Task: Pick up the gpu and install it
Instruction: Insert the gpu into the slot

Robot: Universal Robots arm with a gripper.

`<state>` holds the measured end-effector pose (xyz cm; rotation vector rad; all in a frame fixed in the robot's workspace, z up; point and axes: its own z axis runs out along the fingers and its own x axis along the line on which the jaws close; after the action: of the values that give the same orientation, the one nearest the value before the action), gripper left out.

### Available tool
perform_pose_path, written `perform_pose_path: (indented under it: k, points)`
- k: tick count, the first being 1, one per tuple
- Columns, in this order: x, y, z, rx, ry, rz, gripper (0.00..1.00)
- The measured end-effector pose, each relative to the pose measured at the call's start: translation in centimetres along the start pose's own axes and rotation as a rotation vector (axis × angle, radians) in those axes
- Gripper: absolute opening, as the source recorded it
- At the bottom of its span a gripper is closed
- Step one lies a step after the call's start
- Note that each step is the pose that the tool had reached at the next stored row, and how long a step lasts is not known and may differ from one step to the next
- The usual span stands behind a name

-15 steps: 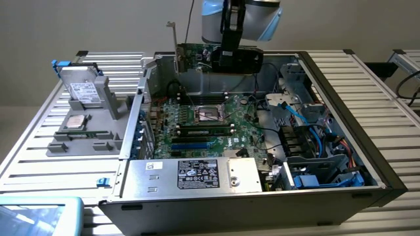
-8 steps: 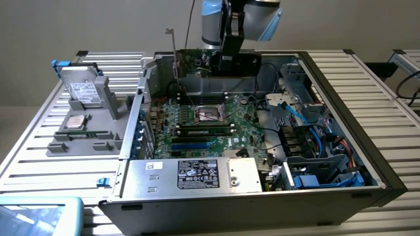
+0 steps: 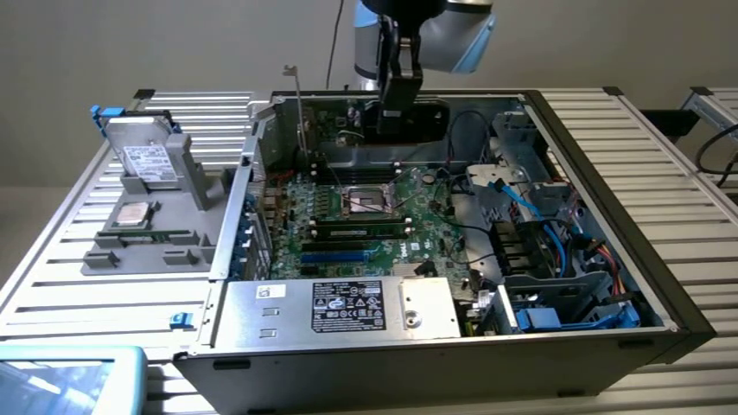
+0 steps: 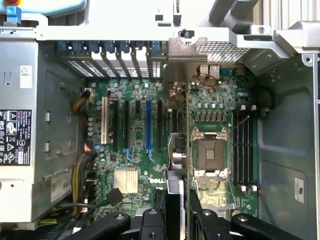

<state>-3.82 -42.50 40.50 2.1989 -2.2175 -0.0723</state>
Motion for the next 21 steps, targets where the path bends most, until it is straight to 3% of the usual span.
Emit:
perform_pose_path:
  k: [7,13,16,18,21]
  points:
    - [0.0,1.57,1.15,-0.0003,0.003,-0.017,0.28]
    - [0.0,1.81,2.25,-0.0005,0.0034,-0.024,0.28]
    - [0.0,1.79,2.67,-0.004,0.0045,-0.024,0.28]
    - [0.0,1.79,2.87,-0.0092,0.008,-0.024,0.28]
    - [0.0,1.76,3.21,-0.0113,0.0158,-0.024,0.28]
